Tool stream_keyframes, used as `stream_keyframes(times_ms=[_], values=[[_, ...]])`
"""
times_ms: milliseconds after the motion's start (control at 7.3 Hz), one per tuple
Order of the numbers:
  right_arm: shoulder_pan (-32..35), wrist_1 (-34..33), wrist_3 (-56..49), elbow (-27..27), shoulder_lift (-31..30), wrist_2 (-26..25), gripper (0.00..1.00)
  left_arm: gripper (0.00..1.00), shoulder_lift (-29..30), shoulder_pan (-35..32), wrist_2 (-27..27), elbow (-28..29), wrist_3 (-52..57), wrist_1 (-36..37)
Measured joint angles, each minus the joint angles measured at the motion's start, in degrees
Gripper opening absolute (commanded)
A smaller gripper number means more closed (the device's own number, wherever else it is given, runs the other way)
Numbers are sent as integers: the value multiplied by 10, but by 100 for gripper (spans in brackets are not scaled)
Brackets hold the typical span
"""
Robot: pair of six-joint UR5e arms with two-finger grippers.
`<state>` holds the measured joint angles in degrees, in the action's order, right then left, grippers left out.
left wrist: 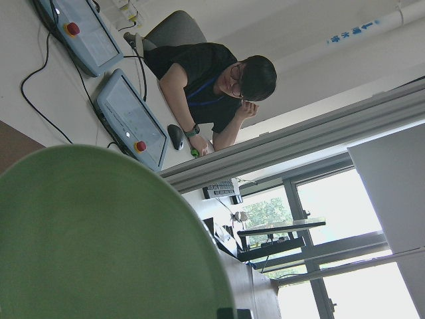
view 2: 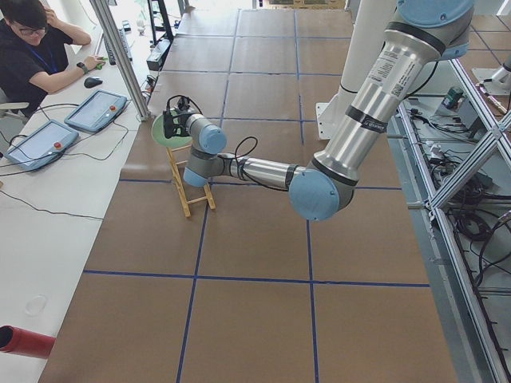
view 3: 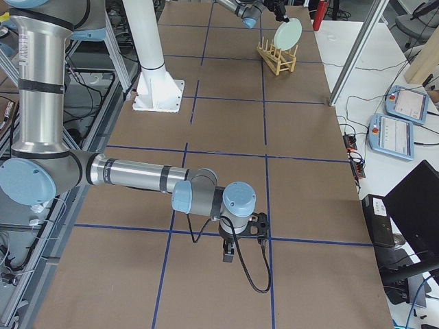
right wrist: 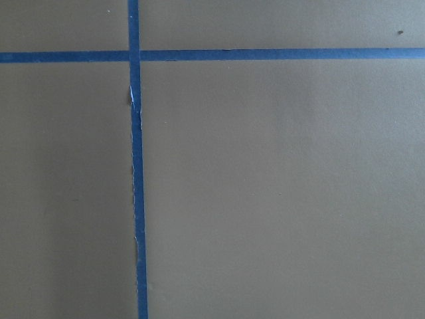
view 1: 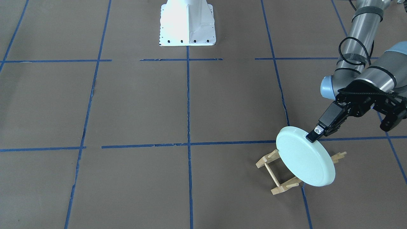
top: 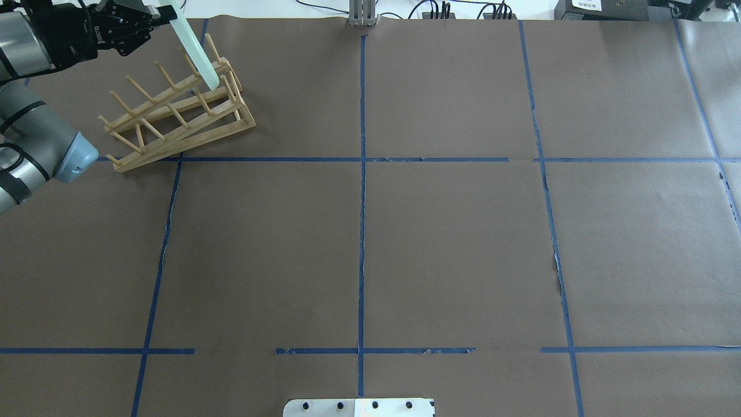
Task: Place plate on rack
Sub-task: 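Lower the plate with the left gripper into a slot between rack pegs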
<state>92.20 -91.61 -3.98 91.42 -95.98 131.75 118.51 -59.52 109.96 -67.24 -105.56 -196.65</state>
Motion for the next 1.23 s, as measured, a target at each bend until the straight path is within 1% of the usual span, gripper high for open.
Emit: stream_keyframes(times_ms=[548,685,822,1233], values=[[0,0,-1,0,0,0,100,0,-2,11,-12,19,2,0],[0,0,-1,0,0,0,100,90,-2,11,-13,22,3,0],[0,0,-1,0,0,0,100,100,-2,11,-14,24,4,0],[0,0,0,0,0,0,100,100,-3,8,-20,25,13,1]])
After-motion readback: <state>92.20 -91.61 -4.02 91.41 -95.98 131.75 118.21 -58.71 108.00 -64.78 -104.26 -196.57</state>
